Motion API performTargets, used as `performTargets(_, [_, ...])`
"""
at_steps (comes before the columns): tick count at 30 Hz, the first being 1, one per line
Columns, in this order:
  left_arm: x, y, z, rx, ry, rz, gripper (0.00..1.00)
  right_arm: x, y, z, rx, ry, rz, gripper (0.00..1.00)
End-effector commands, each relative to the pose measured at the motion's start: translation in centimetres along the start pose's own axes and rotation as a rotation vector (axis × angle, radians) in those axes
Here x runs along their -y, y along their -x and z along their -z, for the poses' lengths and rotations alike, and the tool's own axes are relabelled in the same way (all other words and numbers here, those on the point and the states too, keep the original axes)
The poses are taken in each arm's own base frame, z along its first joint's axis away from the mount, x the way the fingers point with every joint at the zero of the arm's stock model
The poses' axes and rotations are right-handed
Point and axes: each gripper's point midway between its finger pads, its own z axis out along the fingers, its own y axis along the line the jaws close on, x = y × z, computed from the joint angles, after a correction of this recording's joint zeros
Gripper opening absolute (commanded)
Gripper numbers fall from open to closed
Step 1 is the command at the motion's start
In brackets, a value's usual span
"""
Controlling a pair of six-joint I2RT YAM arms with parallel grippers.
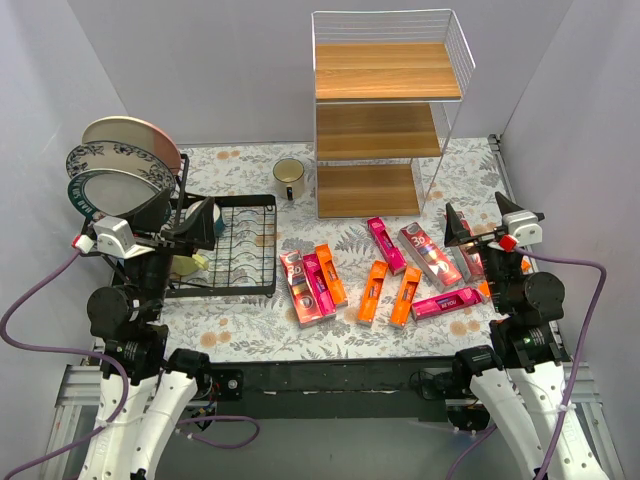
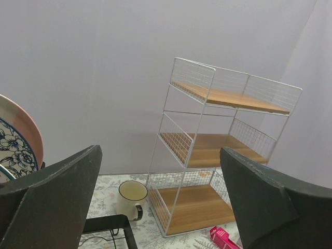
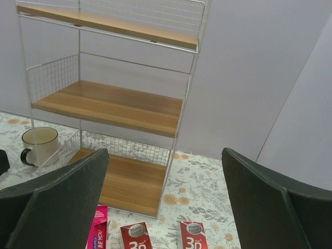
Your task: Place and organize the toothpastes onto the shelf
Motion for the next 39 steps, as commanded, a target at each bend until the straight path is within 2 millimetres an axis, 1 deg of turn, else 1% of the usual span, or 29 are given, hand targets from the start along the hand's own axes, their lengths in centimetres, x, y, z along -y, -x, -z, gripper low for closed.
performTargets(1, [0.0, -0.7, -0.1, -0.015, -0.007, 0.0, 0.98, 0.7, 1.8, -0.2, 0.04, -0.032, -0.031, 0.99])
performTargets(4, [-0.1, -0.9, -0.1, -0.018, -0.006, -0.002, 0.98, 0.0, 1.2, -0.5, 0.027, -0.002, -0.055, 0.99])
performTargets(5, [-0.1, -1.1, -0.1, -0.021, -0.004, 0.0, 0.98, -0.6, 1.0, -0.6, 0.02, 0.025, -0.061, 0.99])
performTargets(10, [-0.4, -2.2, -0.1, -0.042, 0.0, -0.001, 0.98, -2.6, -1.1, -1.3, -0.054, 0.119, -0.109, 0.98])
performTargets(11, [-0.5, -2.4, -0.1, -0.047, 0.0, 0.0, 0.98, -3.0, -1.1, -1.5, -0.065, 0.133, -0.135, 0.99])
performTargets(12, [-0.6, -2.9, -0.1, -0.054, 0.002, 0.0, 0.98, -3.3, -2.0, -1.8, -0.099, 0.139, -0.156, 0.99])
performTargets(14, [-0.7, -3.3, -0.1, -0.062, 0.002, 0.003, 0.98, -3.7, -3.1, -2.0, -0.147, 0.151, -0.179, 0.99])
performTargets(16, [-0.8, -4.0, 0.0, -0.075, 0.002, 0.01, 0.98, -4.8, -4.4, -2.3, -0.198, 0.182, -0.243, 0.99])
performTargets(18, [-0.9, -4.6, 0.1, -0.086, 0.001, 0.014, 0.98, -6.8, -6.0, -2.1, -0.245, 0.276, -0.286, 0.98])
performTargets(19, [-1.1, -5.5, 0.2, -0.102, 0.006, 0.013, 0.98, -7.7, -6.3, -1.9, -0.252, 0.321, -0.301, 0.98])
performTargets(20, [-1.3, -6.0, 0.4, -0.113, 0.009, 0.015, 0.98, -8.9, -7.1, -1.9, -0.279, 0.377, -0.332, 0.99])
performTargets(21, [-1.4, -6.5, 0.5, -0.123, 0.014, 0.018, 0.98, -9.5, -8.1, -1.8, -0.316, 0.392, -0.364, 0.99])
performTargets(22, [-1.6, -7.4, 0.6, -0.14, 0.018, 0.027, 0.98, -10.0, -8.5, -1.9, -0.35, 0.407, -0.4, 0.98])
performTargets(23, [-1.7, -7.8, 0.7, -0.152, 0.019, 0.032, 0.98, -11.1, -10.1, -1.9, -0.423, 0.447, -0.425, 0.99])
performTargets(24, [-1.7, -8.1, 0.7, -0.158, 0.015, 0.036, 0.98, -11.8, -11.4, -1.4, -0.491, 0.462, -0.442, 0.99])
performTargets(25, [-1.7, -8.4, 0.8, -0.163, 0.013, 0.04, 0.98, -12.2, -11.8, -1.6, -0.516, 0.471, -0.44, 0.99])
performTargets(26, [-1.8, -8.9, 0.9, -0.173, 0.013, 0.042, 0.98, -13.4, -13.0, -1.3, -0.564, 0.491, -0.443, 0.99])
performTargets(27, [-1.9, -9.1, 0.9, -0.173, 0.017, 0.043, 0.98, -13.8, -13.6, -1.1, -0.583, 0.486, -0.436, 0.98])
performTargets(28, [-1.9, -9.4, 0.9, -0.18, 0.016, 0.045, 0.98, -13.6, -14.7, -1.2, -0.608, 0.43, -0.416, 0.99])
performTargets(29, [-2.0, -9.7, 1.0, -0.184, 0.019, 0.045, 0.98, -15.0, -15.3, -0.7, -0.632, 0.453, -0.398, 0.99])
performTargets(31, [-2.1, -10.0, 1.0, -0.189, 0.025, 0.047, 0.98, -16.0, -16.2, -0.4, -0.668, 0.447, -0.382, 0.98])
performTargets(32, [-2.3, -10.2, 1.0, -0.192, 0.029, 0.047, 0.98, -16.8, -17.1, -0.1, -0.705, 0.437, -0.375, 0.99])
performTargets(34, [-2.3, -10.4, 1.0, -0.198, 0.031, 0.047, 0.98, -17.6, -17.9, 0.1, -0.741, 0.415, -0.378, 0.98])
performTargets(35, [-2.4, -10.6, 1.0, -0.204, 0.033, 0.043, 0.98, -18.4, -18.9, 0.6, -0.779, 0.394, -0.373, 0.99])
performTargets(37, [-2.5, -10.8, 1.0, -0.209, 0.036, 0.041, 0.98, -19.1, -19.7, 0.9, -0.804, 0.365, -0.343, 0.99])
performTargets(38, [-2.5, -11.0, 1.0, -0.214, 0.037, 0.042, 0.98, -20.6, -20.4, 1.8, -0.837, 0.395, -0.319, 0.99])
performTargets(39, [-2.6, -10.9, 1.0, -0.212, 0.038, 0.038, 0.98, -21.2, -20.5, 2.0, -0.849, 0.4, -0.306, 0.99])
